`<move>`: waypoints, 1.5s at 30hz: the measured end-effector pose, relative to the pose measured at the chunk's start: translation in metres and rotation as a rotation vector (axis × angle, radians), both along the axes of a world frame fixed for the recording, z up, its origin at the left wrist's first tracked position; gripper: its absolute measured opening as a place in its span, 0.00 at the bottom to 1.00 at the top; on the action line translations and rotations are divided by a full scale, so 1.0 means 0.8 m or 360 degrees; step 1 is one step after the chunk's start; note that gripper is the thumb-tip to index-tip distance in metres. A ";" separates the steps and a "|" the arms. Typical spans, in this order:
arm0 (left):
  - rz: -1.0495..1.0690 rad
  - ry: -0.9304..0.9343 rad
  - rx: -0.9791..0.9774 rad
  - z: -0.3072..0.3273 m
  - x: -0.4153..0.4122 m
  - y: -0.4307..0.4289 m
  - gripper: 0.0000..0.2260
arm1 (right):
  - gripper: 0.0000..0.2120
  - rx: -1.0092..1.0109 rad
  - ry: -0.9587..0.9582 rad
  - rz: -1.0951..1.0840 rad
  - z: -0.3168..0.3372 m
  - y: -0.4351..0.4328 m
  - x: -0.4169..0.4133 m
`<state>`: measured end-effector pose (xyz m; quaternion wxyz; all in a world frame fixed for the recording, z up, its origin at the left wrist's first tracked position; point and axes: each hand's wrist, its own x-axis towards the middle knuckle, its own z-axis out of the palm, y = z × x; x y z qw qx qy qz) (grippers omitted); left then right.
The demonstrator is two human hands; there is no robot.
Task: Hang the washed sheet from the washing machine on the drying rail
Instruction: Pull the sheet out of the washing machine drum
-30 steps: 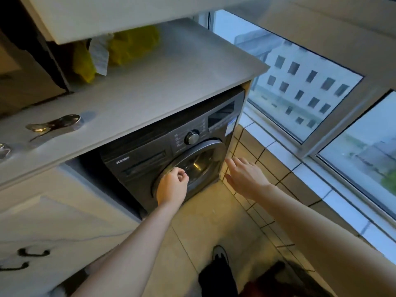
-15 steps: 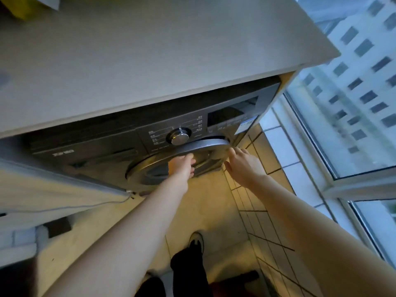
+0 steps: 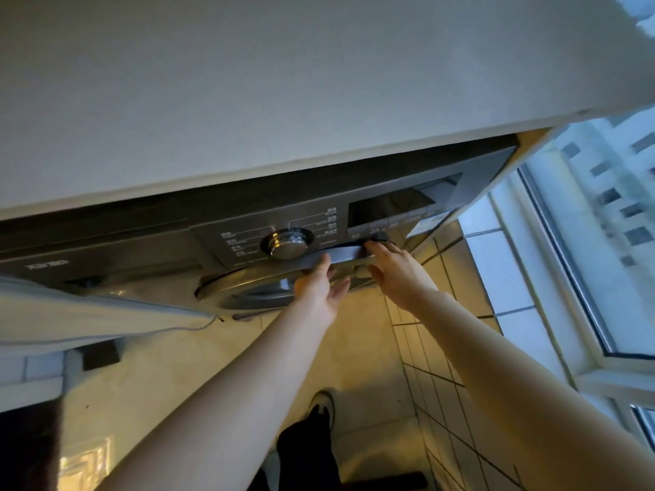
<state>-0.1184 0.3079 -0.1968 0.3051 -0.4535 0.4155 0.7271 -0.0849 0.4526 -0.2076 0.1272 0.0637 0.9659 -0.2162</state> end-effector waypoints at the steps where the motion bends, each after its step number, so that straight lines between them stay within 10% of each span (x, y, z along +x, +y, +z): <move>1: 0.0022 0.0012 -0.0014 -0.003 0.002 0.002 0.09 | 0.23 -0.0025 0.0013 0.0003 -0.002 0.001 -0.002; 25: -0.0271 0.0207 -0.0132 -0.011 0.137 -0.063 0.07 | 0.15 -0.0060 -0.0320 -0.0074 0.012 -0.042 0.127; 33: -0.0359 0.0391 -0.0330 -0.017 0.222 -0.145 0.21 | 0.07 -0.0220 -0.0473 -0.0242 0.003 -0.127 0.215; 45: -0.0743 0.0786 -0.0881 -0.022 0.284 -0.307 0.14 | 0.29 -0.0298 -0.0698 -0.0124 0.008 -0.304 0.277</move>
